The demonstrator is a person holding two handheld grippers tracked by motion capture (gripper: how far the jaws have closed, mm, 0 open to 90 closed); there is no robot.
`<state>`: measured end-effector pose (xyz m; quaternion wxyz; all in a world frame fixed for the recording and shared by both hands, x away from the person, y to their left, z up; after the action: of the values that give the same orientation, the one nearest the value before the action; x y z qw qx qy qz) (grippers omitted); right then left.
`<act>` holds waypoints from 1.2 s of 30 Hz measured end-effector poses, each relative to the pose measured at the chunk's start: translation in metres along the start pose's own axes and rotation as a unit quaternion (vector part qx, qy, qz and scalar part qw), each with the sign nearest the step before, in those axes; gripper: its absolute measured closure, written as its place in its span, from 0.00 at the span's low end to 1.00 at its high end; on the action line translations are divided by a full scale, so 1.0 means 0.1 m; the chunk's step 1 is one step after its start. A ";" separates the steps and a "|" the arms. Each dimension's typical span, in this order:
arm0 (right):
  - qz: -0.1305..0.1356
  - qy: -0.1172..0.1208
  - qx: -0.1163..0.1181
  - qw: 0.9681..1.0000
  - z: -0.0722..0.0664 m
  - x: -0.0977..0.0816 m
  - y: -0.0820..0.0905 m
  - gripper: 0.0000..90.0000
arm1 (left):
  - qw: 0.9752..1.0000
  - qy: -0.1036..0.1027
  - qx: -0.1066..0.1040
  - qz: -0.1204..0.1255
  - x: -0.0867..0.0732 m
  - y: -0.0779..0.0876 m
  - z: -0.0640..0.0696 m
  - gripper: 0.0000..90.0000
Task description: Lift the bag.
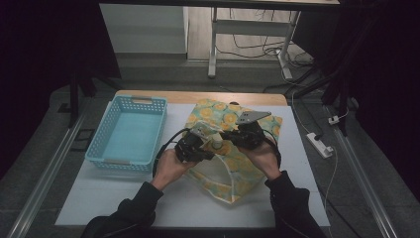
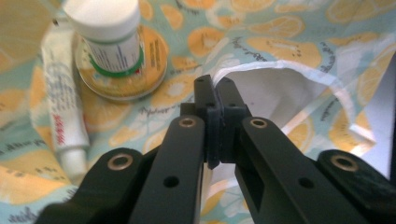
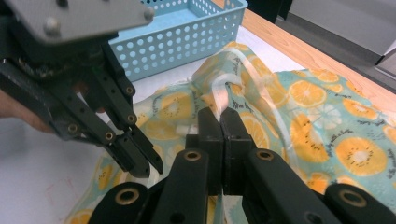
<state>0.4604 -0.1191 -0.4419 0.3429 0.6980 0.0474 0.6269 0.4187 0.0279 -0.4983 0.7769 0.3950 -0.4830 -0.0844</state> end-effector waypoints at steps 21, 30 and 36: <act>0.011 -0.009 0.021 1.000 -0.07 0.14 0.18 0.99 | 0.997 0.030 -0.041 0.050 0.23 0.50 -0.04 0.99; 0.025 -0.014 0.034 0.999 -0.10 0.20 0.23 0.99 | 0.996 0.030 -0.056 0.068 0.45 0.72 -0.04 0.99; 0.039 -0.011 0.033 0.999 -0.13 0.30 0.33 0.99 | 0.995 0.026 -0.058 0.076 0.61 0.84 -0.01 0.99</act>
<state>0.4427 -0.1239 -0.3993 0.2958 0.7169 0.0371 0.6302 0.4302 0.0538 -0.3990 0.8149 0.3135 -0.4855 -0.0432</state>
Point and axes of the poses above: each handheld gripper's, and its own axes: y roughly backward along the jaws, x roughly out of its top, z roughly to its right, the point moved 5 cm from there along -y, roughly forward along the jaws, and after that the axes turned 2 degrees about z, right-handed, at the moved point
